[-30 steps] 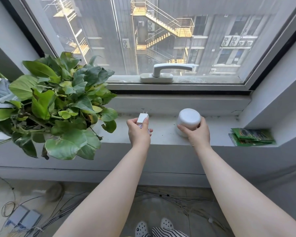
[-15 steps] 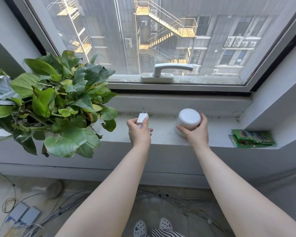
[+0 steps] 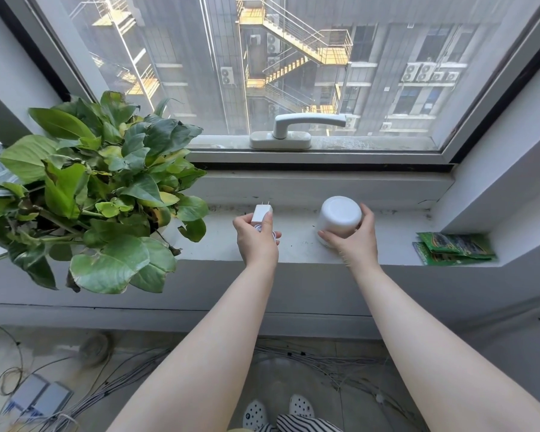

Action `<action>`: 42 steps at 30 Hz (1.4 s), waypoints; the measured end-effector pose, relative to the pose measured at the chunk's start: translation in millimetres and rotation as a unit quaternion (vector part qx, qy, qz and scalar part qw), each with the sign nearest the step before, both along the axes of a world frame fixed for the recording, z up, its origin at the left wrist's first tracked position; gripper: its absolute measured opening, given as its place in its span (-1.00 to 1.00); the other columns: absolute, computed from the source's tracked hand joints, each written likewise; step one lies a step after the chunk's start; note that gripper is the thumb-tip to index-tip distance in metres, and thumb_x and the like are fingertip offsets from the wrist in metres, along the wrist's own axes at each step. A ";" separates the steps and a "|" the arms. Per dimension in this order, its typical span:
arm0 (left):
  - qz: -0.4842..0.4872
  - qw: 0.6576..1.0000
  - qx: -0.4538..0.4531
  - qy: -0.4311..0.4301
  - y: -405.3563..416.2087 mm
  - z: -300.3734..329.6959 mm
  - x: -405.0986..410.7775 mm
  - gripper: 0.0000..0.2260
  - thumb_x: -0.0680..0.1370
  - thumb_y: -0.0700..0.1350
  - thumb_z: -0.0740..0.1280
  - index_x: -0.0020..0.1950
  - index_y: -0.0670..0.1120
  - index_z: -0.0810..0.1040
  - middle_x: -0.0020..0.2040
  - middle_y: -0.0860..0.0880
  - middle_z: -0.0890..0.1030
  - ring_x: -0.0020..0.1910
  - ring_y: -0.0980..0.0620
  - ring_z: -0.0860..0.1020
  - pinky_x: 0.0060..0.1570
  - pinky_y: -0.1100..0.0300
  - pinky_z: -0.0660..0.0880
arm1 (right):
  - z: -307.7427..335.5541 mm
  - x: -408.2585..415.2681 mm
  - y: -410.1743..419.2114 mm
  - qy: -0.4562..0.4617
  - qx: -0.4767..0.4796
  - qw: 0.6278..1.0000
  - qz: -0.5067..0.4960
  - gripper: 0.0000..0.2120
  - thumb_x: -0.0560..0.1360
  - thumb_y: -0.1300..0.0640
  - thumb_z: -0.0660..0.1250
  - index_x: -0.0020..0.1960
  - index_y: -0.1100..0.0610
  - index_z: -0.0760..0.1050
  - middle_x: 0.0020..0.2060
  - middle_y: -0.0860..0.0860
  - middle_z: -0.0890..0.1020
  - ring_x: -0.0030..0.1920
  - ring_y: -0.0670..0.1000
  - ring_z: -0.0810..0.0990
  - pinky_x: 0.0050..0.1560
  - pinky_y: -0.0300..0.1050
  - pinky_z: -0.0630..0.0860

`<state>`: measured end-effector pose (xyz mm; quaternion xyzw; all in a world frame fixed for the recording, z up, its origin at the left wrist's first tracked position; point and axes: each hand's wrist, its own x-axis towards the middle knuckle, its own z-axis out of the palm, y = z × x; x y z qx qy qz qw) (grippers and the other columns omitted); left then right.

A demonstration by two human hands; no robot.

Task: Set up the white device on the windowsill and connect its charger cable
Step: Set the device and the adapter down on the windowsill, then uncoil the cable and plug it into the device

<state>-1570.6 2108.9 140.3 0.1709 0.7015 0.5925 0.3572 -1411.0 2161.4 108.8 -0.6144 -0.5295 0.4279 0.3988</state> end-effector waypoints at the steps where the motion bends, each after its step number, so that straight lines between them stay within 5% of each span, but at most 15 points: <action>1: 0.001 1.000 -0.001 0.000 0.5 -0.4 0.6 -0.76 0.57 -0.03 0.29 0.12 -0.10 0.30 0.04 -0.10 0.56 -0.37 0.07 0.58 -0.37 0.28 0.47 | 0.8 0.0 0.2 -0.001 0.001 1.000 0.000 -0.04 0.20 0.08 0.61 0.45 -0.01 0.17 0.36 -0.03 0.42 0.37 0.04 0.40 0.36 0.05 0.37; 8: 0.007 1.000 -0.004 0.000 3.1 0.2 1.4 -0.78 0.58 -0.05 0.28 0.10 -0.09 0.29 0.03 -0.10 0.56 -0.38 0.06 0.57 -0.37 0.28 0.47 | 2.9 -0.6 0.8 0.011 0.000 1.000 0.008 -0.15 0.20 0.08 0.61 0.37 -0.04 0.25 0.28 -0.06 0.47 0.30 0.03 0.45 0.28 -0.01 0.44; 16: 0.006 0.999 -0.009 -0.046 3.3 5.9 6.0 -0.82 0.59 -0.08 0.25 0.10 -0.08 0.29 -0.16 0.01 0.51 -0.28 0.06 0.52 -0.26 0.21 0.47 | 5.3 7.6 -12.3 0.016 0.012 1.000 0.021 0.06 0.14 -0.03 0.60 0.49 -0.06 0.08 0.39 -0.02 0.28 0.42 0.00 0.28 0.44 0.01 0.26; 20: -0.014 0.990 0.002 -0.143 3.7 11.8 10.5 -0.86 0.61 -0.14 0.18 0.16 -0.08 0.32 -0.16 -0.02 0.53 -0.29 0.06 0.47 -0.27 0.25 0.41 | 24.8 10.9 -48.9 0.028 0.131 0.990 -0.031 -0.30 0.36 -0.14 0.36 0.42 0.02 0.24 0.24 -0.05 0.36 0.34 0.01 0.33 0.28 -0.11 0.33; 23: -0.035 0.980 0.005 -0.197 -0.2 14.0 11.3 -0.86 0.61 -0.19 0.15 0.11 -0.16 0.44 -0.18 -0.04 0.54 -0.27 0.05 0.46 -0.24 0.23 0.40 | 32.2 2.7 -68.8 0.025 0.191 0.981 0.000 -0.62 0.45 -0.05 0.26 0.24 0.02 0.40 0.09 -0.12 0.49 0.19 0.01 0.47 0.09 -0.14 0.43; 26: -0.059 0.966 0.018 -0.251 -5.8 17.2 11.0 -0.82 0.61 -0.23 0.16 -0.12 -0.18 0.51 -0.22 -0.07 0.53 -0.30 0.06 0.47 -0.24 0.22 0.42 | 33.8 -16.2 -73.4 0.037 0.097 0.992 0.073 -0.77 0.49 0.04 0.32 0.13 0.04 0.48 0.02 -0.08 0.59 0.04 -0.09 0.57 -0.02 -0.23 0.47; 31: -0.097 0.947 0.051 -0.301 -17.3 20.7 6.5 -0.88 0.60 -0.21 0.24 -0.05 -0.17 0.56 -0.19 -0.07 0.58 -0.27 0.04 0.56 -0.32 0.28 0.58 | 30.9 -40.4 -71.6 0.115 -0.063 0.986 0.100 -0.77 0.44 0.03 0.42 0.07 0.03 0.50 0.00 0.04 0.65 -0.03 -0.01 0.65 -0.03 -0.04 0.62; 37: -0.117 0.933 0.050 -0.337 -27.1 23.4 -5.0 -0.84 0.60 -0.14 0.25 -0.01 -0.19 0.58 -0.15 -0.08 0.61 -0.36 0.09 0.61 -0.31 0.24 0.60 | 39.7 -37.9 -74.9 0.268 -0.203 0.937 0.091 -0.82 0.61 0.15 0.20 0.05 0.14 0.56 -0.19 0.05 0.68 -0.31 -0.07 0.64 -0.28 -0.23 0.56; 42: -0.120 0.929 0.047 -0.346 -31.7 23.8 -9.7 -0.83 0.60 -0.14 0.24 0.01 -0.20 0.58 -0.14 -0.09 0.61 -0.40 0.12 0.63 -0.32 0.25 0.61 | 39.8 -32.2 -77.3 0.277 -0.229 0.925 0.124 -0.86 0.51 0.20 0.36 0.06 0.13 0.60 -0.24 -0.04 0.71 -0.29 -0.13 0.67 -0.21 -0.28 0.55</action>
